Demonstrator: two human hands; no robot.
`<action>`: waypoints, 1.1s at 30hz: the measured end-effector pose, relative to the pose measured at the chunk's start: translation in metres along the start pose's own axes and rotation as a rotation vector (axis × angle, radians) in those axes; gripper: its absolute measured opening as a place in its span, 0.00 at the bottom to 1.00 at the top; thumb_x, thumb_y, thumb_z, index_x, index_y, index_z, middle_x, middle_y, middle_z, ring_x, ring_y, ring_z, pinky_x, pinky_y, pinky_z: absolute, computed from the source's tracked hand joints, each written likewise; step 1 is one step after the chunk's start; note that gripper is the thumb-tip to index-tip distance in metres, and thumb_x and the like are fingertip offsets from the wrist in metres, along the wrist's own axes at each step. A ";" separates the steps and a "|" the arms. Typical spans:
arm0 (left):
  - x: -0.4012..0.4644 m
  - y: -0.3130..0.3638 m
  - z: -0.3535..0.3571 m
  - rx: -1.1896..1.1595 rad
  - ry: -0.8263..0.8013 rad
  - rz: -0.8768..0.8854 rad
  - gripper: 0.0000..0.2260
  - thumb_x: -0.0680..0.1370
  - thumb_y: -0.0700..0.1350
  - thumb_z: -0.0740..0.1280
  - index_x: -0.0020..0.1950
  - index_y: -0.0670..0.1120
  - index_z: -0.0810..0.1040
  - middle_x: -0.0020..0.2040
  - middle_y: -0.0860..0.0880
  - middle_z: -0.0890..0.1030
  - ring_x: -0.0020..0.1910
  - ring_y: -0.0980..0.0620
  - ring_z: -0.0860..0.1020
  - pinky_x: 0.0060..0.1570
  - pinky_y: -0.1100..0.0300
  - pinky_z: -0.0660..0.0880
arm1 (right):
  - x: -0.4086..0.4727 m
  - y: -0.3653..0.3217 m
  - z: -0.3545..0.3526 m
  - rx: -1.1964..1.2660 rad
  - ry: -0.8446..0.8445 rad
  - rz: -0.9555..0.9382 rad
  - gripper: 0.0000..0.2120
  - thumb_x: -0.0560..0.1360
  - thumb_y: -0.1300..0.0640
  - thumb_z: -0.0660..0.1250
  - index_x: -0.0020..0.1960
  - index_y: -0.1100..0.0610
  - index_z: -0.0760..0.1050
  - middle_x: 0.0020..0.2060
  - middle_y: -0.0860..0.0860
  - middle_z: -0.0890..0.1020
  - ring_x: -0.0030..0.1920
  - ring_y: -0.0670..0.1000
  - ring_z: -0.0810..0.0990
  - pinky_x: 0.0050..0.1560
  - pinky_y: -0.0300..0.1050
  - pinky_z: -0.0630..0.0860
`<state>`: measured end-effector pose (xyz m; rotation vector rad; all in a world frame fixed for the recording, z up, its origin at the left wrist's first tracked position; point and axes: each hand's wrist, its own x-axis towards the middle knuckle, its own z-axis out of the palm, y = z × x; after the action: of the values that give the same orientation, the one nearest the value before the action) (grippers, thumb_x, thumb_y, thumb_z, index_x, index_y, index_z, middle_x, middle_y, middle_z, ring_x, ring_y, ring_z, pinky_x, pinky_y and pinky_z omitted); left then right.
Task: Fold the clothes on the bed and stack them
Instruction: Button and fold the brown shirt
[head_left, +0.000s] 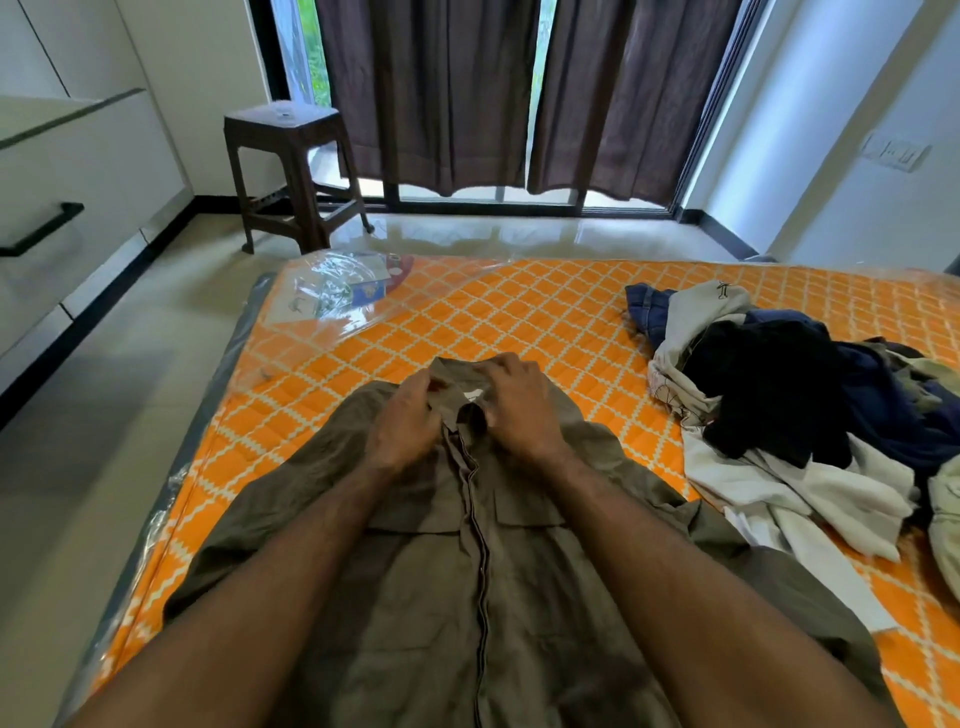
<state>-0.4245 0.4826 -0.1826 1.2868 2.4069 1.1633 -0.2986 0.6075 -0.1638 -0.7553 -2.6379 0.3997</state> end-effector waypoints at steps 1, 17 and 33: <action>0.009 0.004 -0.004 0.062 -0.047 0.052 0.17 0.76 0.37 0.64 0.64 0.47 0.73 0.61 0.48 0.77 0.60 0.48 0.76 0.58 0.52 0.74 | 0.007 0.000 -0.002 -0.150 -0.101 -0.064 0.24 0.76 0.56 0.68 0.71 0.53 0.71 0.72 0.52 0.68 0.70 0.57 0.63 0.69 0.57 0.63; 0.049 0.019 0.013 0.753 -0.342 0.288 0.06 0.79 0.49 0.65 0.56 0.54 0.73 0.57 0.52 0.75 0.66 0.50 0.68 0.70 0.37 0.52 | -0.039 0.061 -0.021 -0.272 0.035 -0.468 0.11 0.78 0.50 0.60 0.47 0.48 0.81 0.42 0.45 0.80 0.51 0.52 0.78 0.65 0.52 0.59; 0.050 0.049 -0.036 0.226 -0.264 0.225 0.04 0.77 0.48 0.72 0.49 0.50 0.81 0.45 0.53 0.83 0.47 0.52 0.81 0.53 0.51 0.75 | -0.033 0.005 -0.057 -0.055 -0.035 -0.297 0.08 0.78 0.52 0.69 0.55 0.44 0.83 0.49 0.45 0.80 0.54 0.50 0.70 0.58 0.51 0.61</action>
<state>-0.4414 0.5173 -0.1139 1.6972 2.2921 0.7241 -0.2466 0.6032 -0.1232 -0.3648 -2.7462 0.2594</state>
